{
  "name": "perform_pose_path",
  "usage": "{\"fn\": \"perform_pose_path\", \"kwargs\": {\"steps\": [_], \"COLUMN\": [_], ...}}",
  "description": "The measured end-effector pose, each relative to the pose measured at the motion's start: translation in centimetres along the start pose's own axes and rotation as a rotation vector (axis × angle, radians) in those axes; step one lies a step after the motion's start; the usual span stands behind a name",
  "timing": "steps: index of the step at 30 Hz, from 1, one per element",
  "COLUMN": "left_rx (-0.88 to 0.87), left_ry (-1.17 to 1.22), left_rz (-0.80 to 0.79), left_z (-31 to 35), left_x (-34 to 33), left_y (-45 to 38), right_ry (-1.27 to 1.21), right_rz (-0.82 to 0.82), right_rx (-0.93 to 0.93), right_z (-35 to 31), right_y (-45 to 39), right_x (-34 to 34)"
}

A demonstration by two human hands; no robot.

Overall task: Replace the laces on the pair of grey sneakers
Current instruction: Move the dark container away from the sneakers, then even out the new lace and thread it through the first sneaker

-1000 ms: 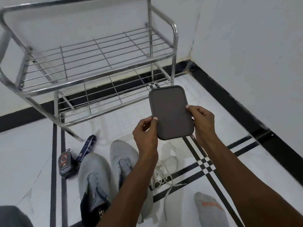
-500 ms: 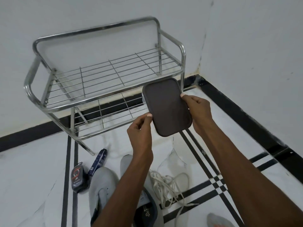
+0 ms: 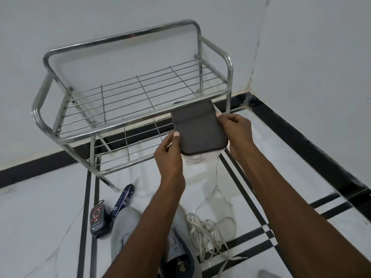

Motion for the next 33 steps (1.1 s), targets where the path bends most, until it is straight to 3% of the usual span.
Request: {"fn": "perform_pose_path", "kwargs": {"steps": [7,18,21,24,27,30,33], "left_rx": [0.031,0.01,0.002,-0.033,-0.099,-0.077,0.005], "left_ry": [0.007,-0.113,-0.138,-0.177,-0.31,-0.449,-0.724], "left_rz": [-0.115,-0.219,-0.204,-0.068,-0.008,-0.159,-0.391], "left_z": [0.5,0.6,0.5,0.2,-0.4,-2.8,-7.4], "left_x": [-1.5,-3.7,-3.0,-1.1,1.4,3.5,5.2], "left_y": [-4.2,-8.1,-8.5,-7.5,-4.5,-2.1,-0.7], "right_ry": [-0.074,0.089,0.059,-0.043,0.083,0.244,0.522], "right_rz": [-0.256,-0.343,-0.314,-0.125,0.002,-0.131,-0.408], "right_rx": [-0.008,0.031,0.037,-0.031,-0.043,-0.051,-0.126], "right_z": [-0.8,-1.1,-0.6,0.9,3.5,6.4,10.1], "right_y": [-1.6,-4.9,-4.8,-4.3,-2.9,-0.9,1.1], "right_x": [-2.9,-6.3,-6.2,-4.1,-1.3,-0.3,0.5]}}
Point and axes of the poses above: each hand's wrist, its own y-axis away from the middle knuckle, its own x-axis out of the back of the hand, z = x × y, the point moved 4 cm from there along -y, towards the middle knuckle, and after that the axes turned 7 degrees about -x, right-handed, at the moved point
